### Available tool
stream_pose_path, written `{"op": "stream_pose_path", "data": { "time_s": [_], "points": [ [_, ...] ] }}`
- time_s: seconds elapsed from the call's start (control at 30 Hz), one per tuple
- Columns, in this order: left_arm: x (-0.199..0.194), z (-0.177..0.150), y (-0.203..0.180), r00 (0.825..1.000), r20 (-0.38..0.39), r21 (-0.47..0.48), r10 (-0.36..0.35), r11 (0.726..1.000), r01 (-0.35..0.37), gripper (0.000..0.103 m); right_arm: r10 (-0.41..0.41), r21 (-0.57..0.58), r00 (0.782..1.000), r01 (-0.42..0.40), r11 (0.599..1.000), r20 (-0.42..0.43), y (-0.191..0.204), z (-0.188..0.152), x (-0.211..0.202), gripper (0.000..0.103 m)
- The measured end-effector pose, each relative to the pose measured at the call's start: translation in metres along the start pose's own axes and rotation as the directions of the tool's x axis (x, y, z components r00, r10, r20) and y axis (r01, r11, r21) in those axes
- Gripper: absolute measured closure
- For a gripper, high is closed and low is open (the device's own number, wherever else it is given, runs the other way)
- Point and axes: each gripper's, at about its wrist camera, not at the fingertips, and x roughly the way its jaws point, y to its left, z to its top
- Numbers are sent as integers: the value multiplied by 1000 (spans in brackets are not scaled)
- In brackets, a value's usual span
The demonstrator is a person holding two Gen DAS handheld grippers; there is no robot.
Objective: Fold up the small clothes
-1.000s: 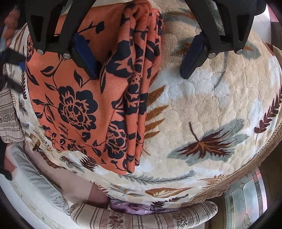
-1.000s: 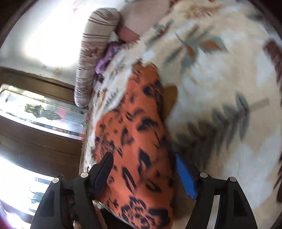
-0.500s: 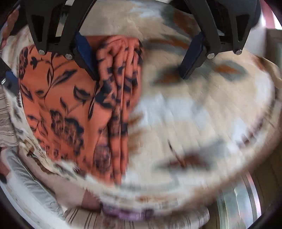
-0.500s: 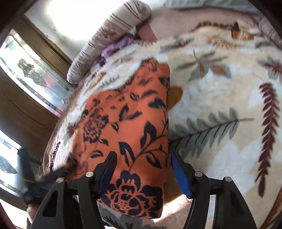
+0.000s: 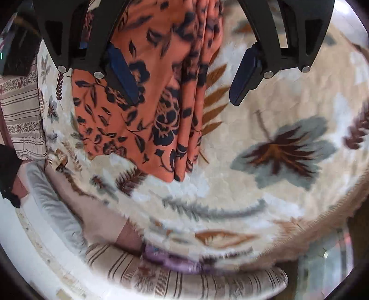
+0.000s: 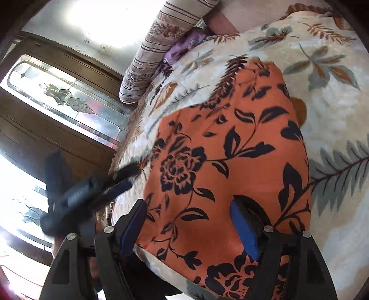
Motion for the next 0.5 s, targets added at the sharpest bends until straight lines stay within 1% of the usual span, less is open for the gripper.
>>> {"op": "stream_pose_path", "data": {
  "time_s": [0.03,0.07,0.1,0.13,0.17,0.23,0.3,0.37,0.43,0.5],
  "points": [
    [18,3,7,997,-41,-29,58,998,-60,31,4,-15,1000,-4,1000,10,1,-2,-2,26],
    [29,1,18,998,-64,-90,16,996,-22,31,9,-15,1000,-9,1000,9,1,-2,-2,26],
    [30,-1,25,999,-46,-130,-17,991,11,30,17,-11,1000,-17,1000,5,-1,-3,-2,26],
    [27,-4,24,999,-27,-120,-19,993,15,30,19,-13,1000,-19,1000,2,-2,-3,-2,26],
    [23,-6,20,1000,-13,-105,-6,994,5,31,21,-17,1000,-21,1000,1,-3,-4,-1,26],
    [16,-12,14,1000,-6,-92,9,996,-10,31,12,-21,1000,-12,1000,3,-3,-6,-1,26],
    [0,-21,8,1000,13,-76,17,997,-16,31,0,-30,1000,0,1000,6,-1,-7,-4,25],
    [-21,-33,1,998,57,-40,31,999,-29,31,-4,-23,1000,4,1000,7,0,-6,-4,25],
    [-38,-50,-4,994,90,-8,64,998,-64,30,2,3,1000,-2,1000,16,0,-6,-8,25],
    [-47,-65,-2,990,104,11,96,995,-97,25,6,18,999,-7,1000,39,1,-8,-15,25]
  ]
}}
